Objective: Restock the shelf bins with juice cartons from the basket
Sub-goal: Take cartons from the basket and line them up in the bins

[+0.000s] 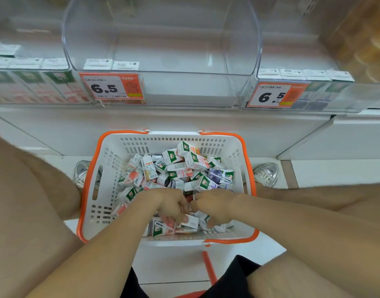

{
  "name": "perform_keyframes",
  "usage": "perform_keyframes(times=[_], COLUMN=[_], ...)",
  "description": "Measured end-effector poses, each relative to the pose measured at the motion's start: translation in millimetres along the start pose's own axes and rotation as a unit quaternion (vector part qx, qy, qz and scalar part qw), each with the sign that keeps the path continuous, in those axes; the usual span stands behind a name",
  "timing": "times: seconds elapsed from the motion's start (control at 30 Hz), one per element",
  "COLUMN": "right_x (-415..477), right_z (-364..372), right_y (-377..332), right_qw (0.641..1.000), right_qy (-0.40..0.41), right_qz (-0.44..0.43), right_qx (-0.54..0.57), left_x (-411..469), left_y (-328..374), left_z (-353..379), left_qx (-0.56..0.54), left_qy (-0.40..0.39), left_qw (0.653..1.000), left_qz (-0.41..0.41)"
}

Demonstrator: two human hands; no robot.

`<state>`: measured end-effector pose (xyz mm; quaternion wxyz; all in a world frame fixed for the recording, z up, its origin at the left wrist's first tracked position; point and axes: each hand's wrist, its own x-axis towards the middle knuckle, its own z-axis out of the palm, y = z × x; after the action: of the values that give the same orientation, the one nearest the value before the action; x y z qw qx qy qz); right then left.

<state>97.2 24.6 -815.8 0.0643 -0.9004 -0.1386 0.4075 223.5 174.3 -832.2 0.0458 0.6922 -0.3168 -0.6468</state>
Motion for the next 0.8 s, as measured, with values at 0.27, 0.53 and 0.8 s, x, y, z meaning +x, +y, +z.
perform_keyframes(times=[0.27,0.53,0.8], right_x=[-6.1,-41.2,-83.9], right_z=[-13.9,-74.8,-155.8], right_y=[-3.1,19.1,1.0], right_qw=[0.997,0.94,0.74], right_qy=[0.017,0.158,0.359], right_qz=[-0.005,0.063,0.059], right_qx=[-0.072,0.297,0.565], left_x=[-9.0,-11.2,-68.2], left_y=[-11.9,-10.1,15.2], left_z=[-4.8,9.1,-41.5], left_qx=[-0.013,0.111,-0.039], left_qy=[0.091,0.143,0.232], left_qw=[0.996,0.983,0.963], left_qz=[-0.012,0.031,0.13])
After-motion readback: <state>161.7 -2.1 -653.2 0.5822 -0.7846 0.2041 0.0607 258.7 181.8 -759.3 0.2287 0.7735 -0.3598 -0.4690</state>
